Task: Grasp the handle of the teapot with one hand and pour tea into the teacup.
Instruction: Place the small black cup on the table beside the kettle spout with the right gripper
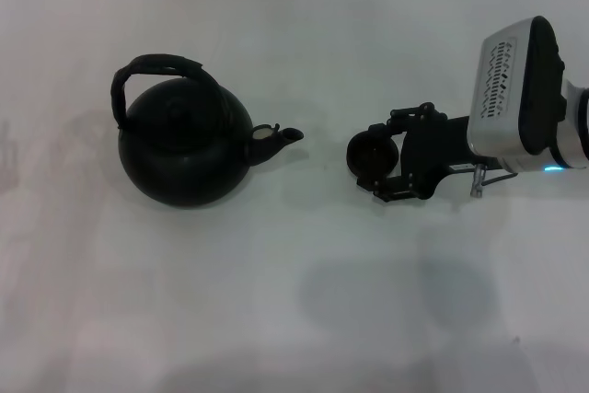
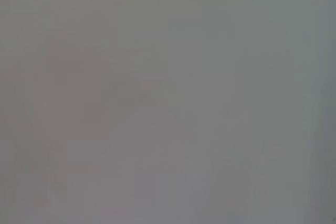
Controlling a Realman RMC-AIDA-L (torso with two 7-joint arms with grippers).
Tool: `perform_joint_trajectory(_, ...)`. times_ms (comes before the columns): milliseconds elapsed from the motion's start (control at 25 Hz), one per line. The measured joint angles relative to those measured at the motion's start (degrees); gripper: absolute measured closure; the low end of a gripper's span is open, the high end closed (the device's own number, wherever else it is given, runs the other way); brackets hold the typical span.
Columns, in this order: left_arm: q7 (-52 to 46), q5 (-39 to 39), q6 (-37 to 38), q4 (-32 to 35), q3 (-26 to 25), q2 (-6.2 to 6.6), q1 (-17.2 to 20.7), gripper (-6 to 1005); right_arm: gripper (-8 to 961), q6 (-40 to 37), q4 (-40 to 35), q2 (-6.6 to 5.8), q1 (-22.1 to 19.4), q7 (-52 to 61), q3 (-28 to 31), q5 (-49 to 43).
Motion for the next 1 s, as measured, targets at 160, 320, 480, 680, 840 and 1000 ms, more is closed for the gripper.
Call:
perform_joint_trajectory(160, 0.0, 0.0, 0.0, 0.0, 0.0, 0.0, 0.01, 561, 218, 0.0, 0.0, 0.0, 0.0, -0.02, -0.43, -0.09)
perform_joint_trajectory(320, 0.0, 0.0, -0.01, 0.0, 0.0, 0.0, 0.0, 562, 217, -0.06, -0.03, 0.0, 0.0, -0.03, -0.82, -0.24)
perform_joint_trajectory(480, 0.0, 0.0, -0.01, 0.0, 0.0, 0.0, -0.12, 562, 217, -0.08, -0.31, 0.0, 0.0, -0.03, -0.86, -0.17)
perform_joint_trajectory(680, 0.02, 0.0, 0.0, 0.0, 0.0, 0.0, -0.16, 562, 216, -0.11, -0.5, 0.0, 0.0, -0.03, -0.9, -0.11)
perform_joint_trajectory(840, 0.2, 0.0, -0.01, 0.0, 0.0, 0.0, -0.14, 562, 216, -0.12, -0.59, 0.0, 0.0, 0.0, -1.33, -0.09)
perform_joint_trajectory(1000, 0.23, 0.03, 0.0, 0.0, 0.01, 0.0, -0.15, 562, 216, 0.0, -1.1, 0.0, 0.0, 0.02, -1.49, -0.09)
